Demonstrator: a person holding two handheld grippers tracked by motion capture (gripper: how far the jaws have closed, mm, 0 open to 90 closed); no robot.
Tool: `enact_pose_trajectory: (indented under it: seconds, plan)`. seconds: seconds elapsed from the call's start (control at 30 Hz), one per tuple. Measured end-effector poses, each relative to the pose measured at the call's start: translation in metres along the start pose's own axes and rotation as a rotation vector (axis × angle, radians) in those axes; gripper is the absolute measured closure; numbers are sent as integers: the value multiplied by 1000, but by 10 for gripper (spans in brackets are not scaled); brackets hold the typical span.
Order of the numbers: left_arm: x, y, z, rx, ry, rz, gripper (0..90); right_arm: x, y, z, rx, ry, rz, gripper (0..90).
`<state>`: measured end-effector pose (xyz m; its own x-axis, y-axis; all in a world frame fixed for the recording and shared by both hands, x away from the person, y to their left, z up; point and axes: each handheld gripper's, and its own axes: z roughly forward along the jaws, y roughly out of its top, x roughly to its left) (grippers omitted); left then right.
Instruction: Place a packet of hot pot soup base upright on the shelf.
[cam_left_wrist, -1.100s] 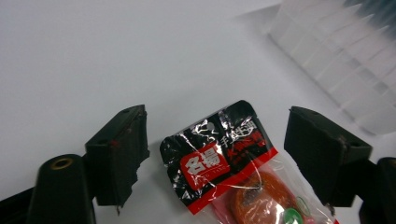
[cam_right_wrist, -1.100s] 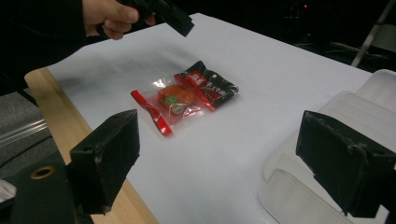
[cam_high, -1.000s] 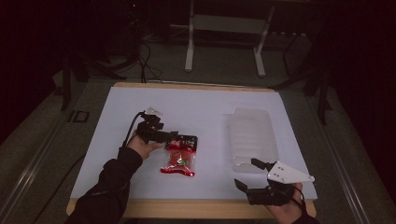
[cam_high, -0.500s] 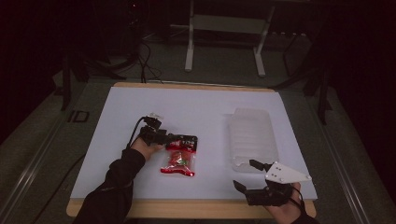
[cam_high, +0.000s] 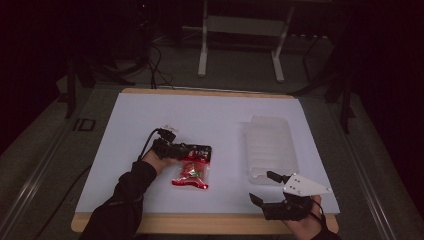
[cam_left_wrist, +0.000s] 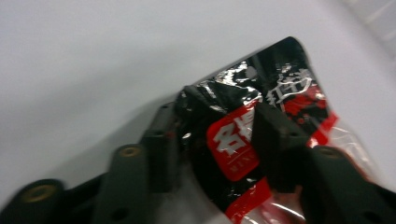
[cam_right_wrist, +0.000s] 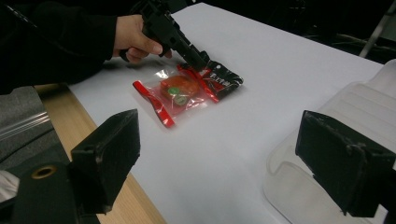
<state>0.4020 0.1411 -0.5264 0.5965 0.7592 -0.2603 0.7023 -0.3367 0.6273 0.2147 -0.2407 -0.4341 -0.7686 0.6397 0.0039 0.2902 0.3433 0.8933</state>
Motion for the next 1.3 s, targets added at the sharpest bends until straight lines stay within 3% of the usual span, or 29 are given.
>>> enact_pose_trajectory:
  seconds: [0.1, 0.17, 0.3, 0.33, 0.4, 0.5, 0.6, 0.7, 0.77, 1.03, 1.3]
  plan:
    - [-9, -1, 1, 12, 81, 62, 661, 0, 0, 0, 2, -3, -2, 139]
    - [-12, -1, 2, 14, 93, 64, 714, 0, 0, 0, 1, -4, -3, 139]
    - [-28, -2, 3, 47, 152, 151, 791, 0, 0, 1, 2, -8, -5, 139]
    - [-28, -2, 3, 47, 152, 151, 828, 0, 0, 1, 3, -7, -5, 140]
    - [-38, -4, 4, 50, 170, 199, 885, 0, 0, 1, 3, -10, -7, 140]
    - [-42, -5, 4, 43, 191, 198, 892, 0, 0, 1, 3, -14, -9, 140]
    - [-42, -6, 3, 32, 191, 205, 896, -1, 0, 0, 3, -14, -4, 143]
    - [-40, -4, -6, -8, 155, 170, 896, -2, 0, -1, -6, -17, 0, 145]
    - [-40, -3, -8, -16, 149, 169, 896, -3, 0, -1, -5, -17, 0, 145]
    - [-47, 4, -35, -76, 88, 171, 897, -5, 1, -3, -13, -9, 25, 145]
    - [-56, 6, -55, -100, 71, 199, 897, -3, 3, -3, 3, -6, 22, 140]
